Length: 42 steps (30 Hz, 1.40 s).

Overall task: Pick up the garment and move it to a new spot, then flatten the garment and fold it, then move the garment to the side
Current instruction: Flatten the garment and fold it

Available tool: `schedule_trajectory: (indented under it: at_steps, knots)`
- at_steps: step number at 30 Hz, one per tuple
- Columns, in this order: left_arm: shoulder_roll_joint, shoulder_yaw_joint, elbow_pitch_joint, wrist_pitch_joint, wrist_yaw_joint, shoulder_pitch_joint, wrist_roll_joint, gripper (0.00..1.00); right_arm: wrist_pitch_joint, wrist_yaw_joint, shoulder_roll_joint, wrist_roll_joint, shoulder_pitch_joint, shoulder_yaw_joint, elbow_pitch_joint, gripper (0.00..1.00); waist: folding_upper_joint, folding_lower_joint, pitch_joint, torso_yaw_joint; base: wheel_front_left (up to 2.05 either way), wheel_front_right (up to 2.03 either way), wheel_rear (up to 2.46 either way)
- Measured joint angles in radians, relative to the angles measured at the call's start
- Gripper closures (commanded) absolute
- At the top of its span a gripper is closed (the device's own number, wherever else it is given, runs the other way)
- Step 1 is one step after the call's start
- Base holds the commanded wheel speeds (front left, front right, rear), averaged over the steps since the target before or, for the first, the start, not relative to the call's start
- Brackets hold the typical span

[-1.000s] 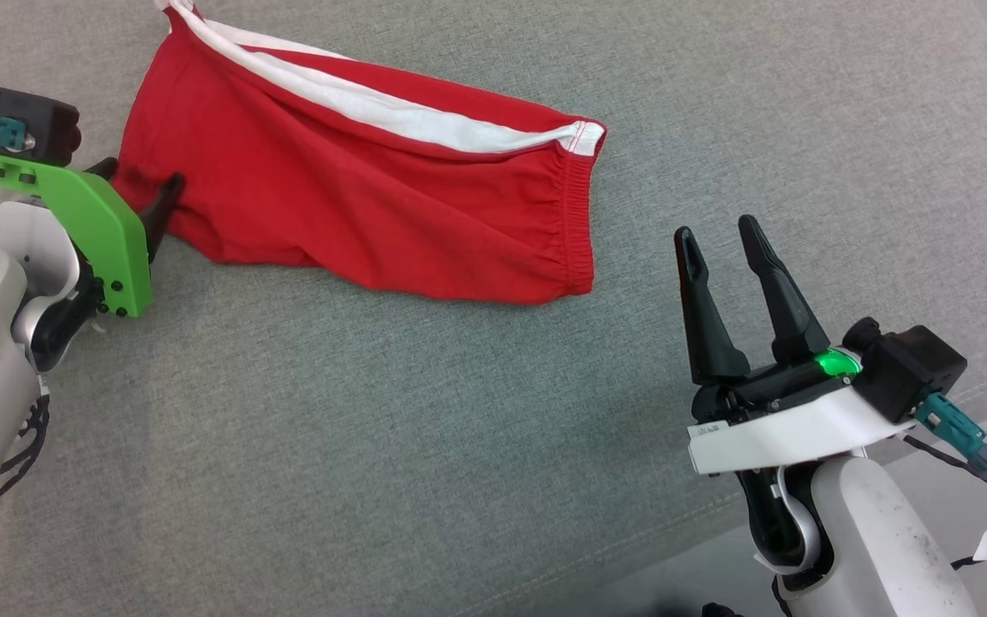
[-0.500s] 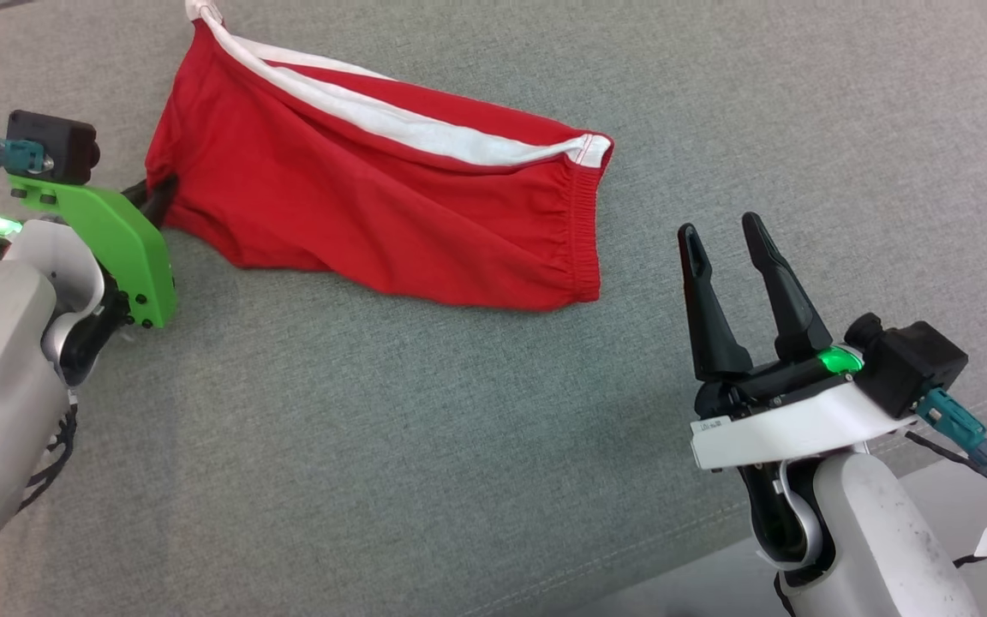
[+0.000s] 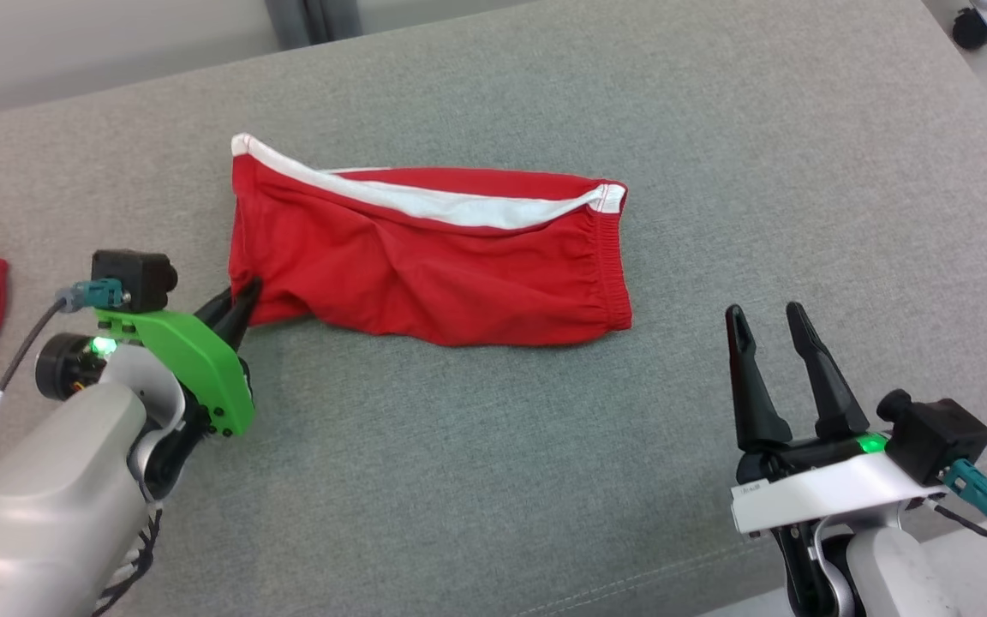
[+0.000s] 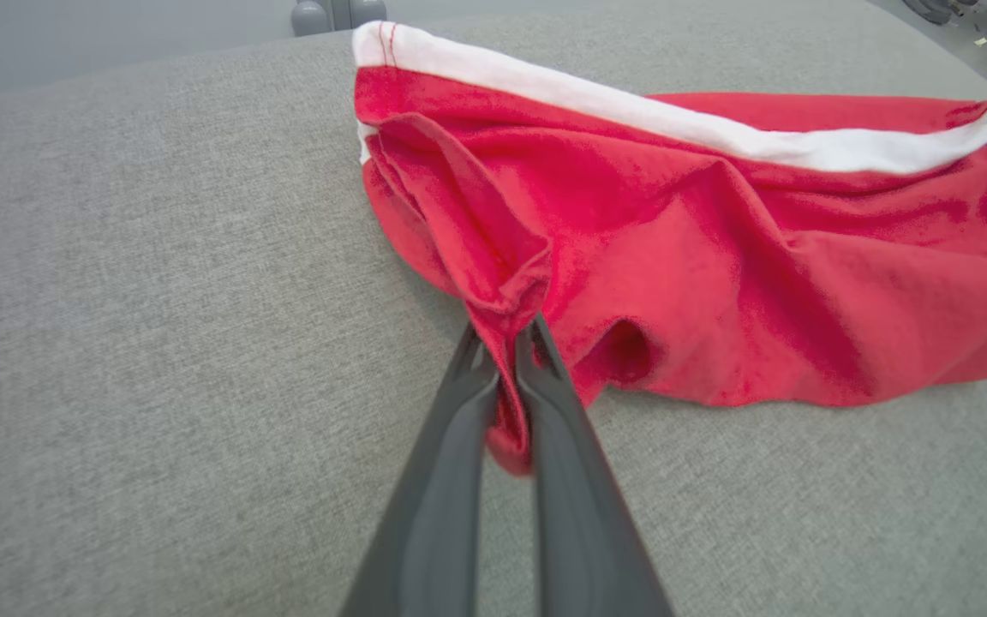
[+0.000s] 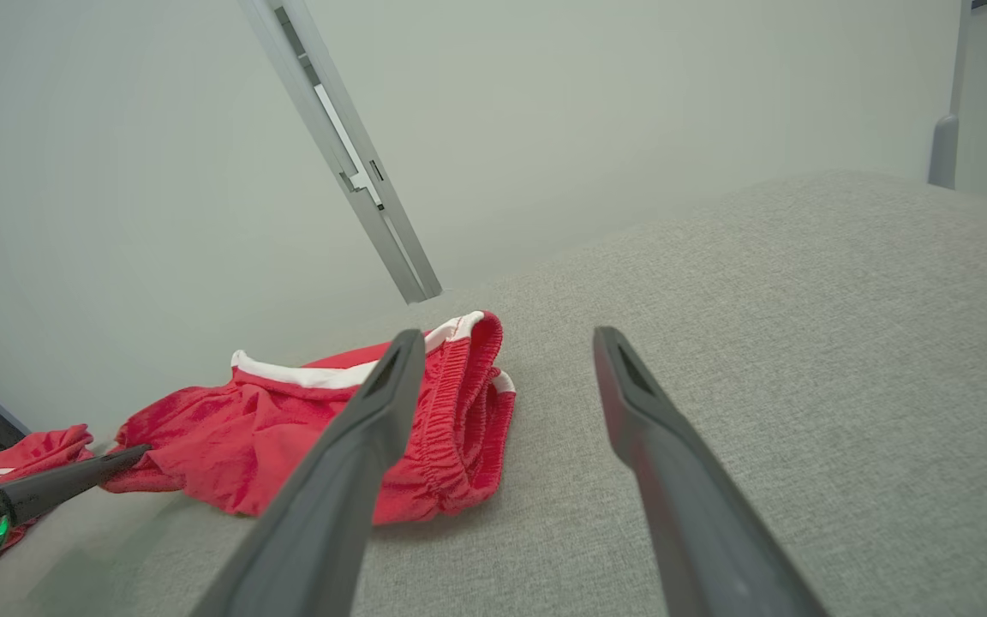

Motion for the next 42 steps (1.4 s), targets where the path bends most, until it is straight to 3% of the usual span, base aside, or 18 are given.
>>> schedule_trajectory:
  at_steps: [12, 13, 14, 15, 22, 26, 31, 42]
  knots:
    - [-0.007, 0.003, -0.128, -0.051, 0.079, 0.21, -0.064, 1.0, 0.0, 0.0, 0.0, -0.006, 0.091, -0.045, -0.001, 0.0, 0.0, 0.0, -0.081, 0.084, 0.0, 0.0, 0.0]
    - [-0.008, 0.003, -0.131, -0.063, 0.086, 0.222, -0.065, 0.67, 0.0, 0.0, 0.0, 0.0, 0.091, -0.042, 0.0, 0.0, 0.0, 0.0, -0.084, 0.088, 0.0, 0.0, 0.0]
    - [-0.009, 0.004, -0.132, -0.074, 0.093, 0.225, -0.063, 0.08, 0.001, 0.0, 0.0, 0.006, 0.091, -0.04, 0.001, 0.0, 0.0, 0.0, -0.086, 0.091, 0.0, 0.0, 0.0]
    - [-0.01, 0.007, -0.132, -0.085, 0.101, 0.225, -0.057, 0.0, 0.002, 0.0, 0.0, 0.004, 0.089, -0.04, 0.002, 0.0, 0.0, 0.0, -0.089, 0.093, 0.0, 0.0, 0.0]
    - [-0.026, 0.111, -0.153, -0.136, 0.132, 0.245, -0.012, 0.0, 0.012, 0.0, 0.0, -0.03, 0.074, -0.04, 0.006, 0.0, 0.0, 0.0, -0.112, 0.103, 0.0, 0.0, 0.0]
    - [-0.029, 0.303, -0.239, -0.14, 0.16, 0.287, 0.135, 0.0, 0.012, 0.0, 0.0, -0.051, 0.065, -0.044, 0.006, 0.0, 0.0, 0.0, -0.128, 0.121, 0.0, 0.0, 0.0]
    - [-0.08, 0.508, -0.333, -0.14, 0.166, 0.414, 0.27, 0.0, 0.015, 0.0, 0.0, -0.056, 0.062, -0.049, 0.013, 0.0, 0.0, 0.0, -0.147, 0.145, 0.0, 0.0, 0.0]
    - [-0.222, 0.904, -0.522, -0.142, 0.125, 0.679, 0.549, 0.0, 0.016, 0.0, -0.007, -0.056, 0.065, -0.057, 0.02, 0.0, 0.0, 0.0, -0.195, 0.184, 0.0, 0.0, 0.0]
